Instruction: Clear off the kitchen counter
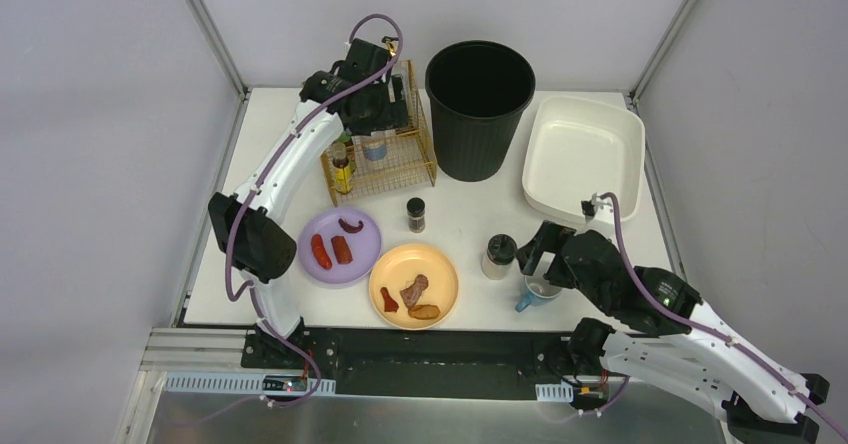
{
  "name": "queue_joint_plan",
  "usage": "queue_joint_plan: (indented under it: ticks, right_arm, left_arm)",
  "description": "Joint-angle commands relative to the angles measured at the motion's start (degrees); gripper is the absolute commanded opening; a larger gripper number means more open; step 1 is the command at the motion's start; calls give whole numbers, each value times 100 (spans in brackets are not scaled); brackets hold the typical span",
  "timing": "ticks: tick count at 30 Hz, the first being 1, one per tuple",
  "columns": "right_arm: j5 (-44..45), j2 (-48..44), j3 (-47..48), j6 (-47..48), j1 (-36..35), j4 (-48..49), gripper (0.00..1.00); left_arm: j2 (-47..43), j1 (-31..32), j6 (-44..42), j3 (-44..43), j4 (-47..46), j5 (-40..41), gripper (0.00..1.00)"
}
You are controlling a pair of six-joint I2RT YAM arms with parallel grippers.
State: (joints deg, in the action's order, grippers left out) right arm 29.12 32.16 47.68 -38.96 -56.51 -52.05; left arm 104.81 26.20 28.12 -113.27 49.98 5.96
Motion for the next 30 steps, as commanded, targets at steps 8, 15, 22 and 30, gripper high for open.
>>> queue_joint_plan:
  ticks: [8,15,22,30]
  right_arm:
    - [113,120,350,-185,-25,-288,99]
    - [308,126,414,-286,-22,-467,99]
    - [578,134,745,-411,-26,-857,99]
    - [816,17,1387,-250,-21,-1296,99]
  left_arm:
    - [-723,686,-83,341,46,-455,78]
    - [-856,1483,-182,611,36,-934,79]
    - [-729,2305,-194,711,29,-1030,80]
    - [-199,3016,-111,709,-82,-1080,89]
